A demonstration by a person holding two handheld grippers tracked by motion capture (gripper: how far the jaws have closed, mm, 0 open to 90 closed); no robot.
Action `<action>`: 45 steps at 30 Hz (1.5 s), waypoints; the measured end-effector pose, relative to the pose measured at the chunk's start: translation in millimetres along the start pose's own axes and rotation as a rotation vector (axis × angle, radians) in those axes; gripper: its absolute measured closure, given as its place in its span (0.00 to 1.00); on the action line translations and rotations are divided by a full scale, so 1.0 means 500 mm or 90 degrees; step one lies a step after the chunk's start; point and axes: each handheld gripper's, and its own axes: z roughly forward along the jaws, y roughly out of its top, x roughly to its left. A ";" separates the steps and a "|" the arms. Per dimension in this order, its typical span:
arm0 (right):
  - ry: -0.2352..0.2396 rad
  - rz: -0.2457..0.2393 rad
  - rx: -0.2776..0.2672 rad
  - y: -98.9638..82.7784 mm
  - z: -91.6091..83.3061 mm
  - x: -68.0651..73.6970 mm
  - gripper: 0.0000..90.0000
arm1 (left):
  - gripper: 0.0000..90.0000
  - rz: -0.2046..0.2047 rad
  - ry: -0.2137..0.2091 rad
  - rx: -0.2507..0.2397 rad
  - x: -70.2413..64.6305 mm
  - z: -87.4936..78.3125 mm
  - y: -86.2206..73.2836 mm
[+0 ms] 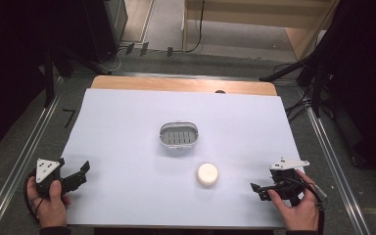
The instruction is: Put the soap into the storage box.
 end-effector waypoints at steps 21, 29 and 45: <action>0.065 -0.029 0.002 0.059 0.061 0.080 0.12 | 0.15 0.009 -0.002 0.003 -0.003 0.001 0.000; 0.075 -0.046 0.010 0.075 0.072 0.105 0.12 | 0.16 0.011 -0.002 0.006 -0.004 0.002 0.001; 0.098 -0.064 0.031 0.099 0.111 0.154 0.12 | 0.15 0.010 -0.002 0.005 -0.004 0.002 0.000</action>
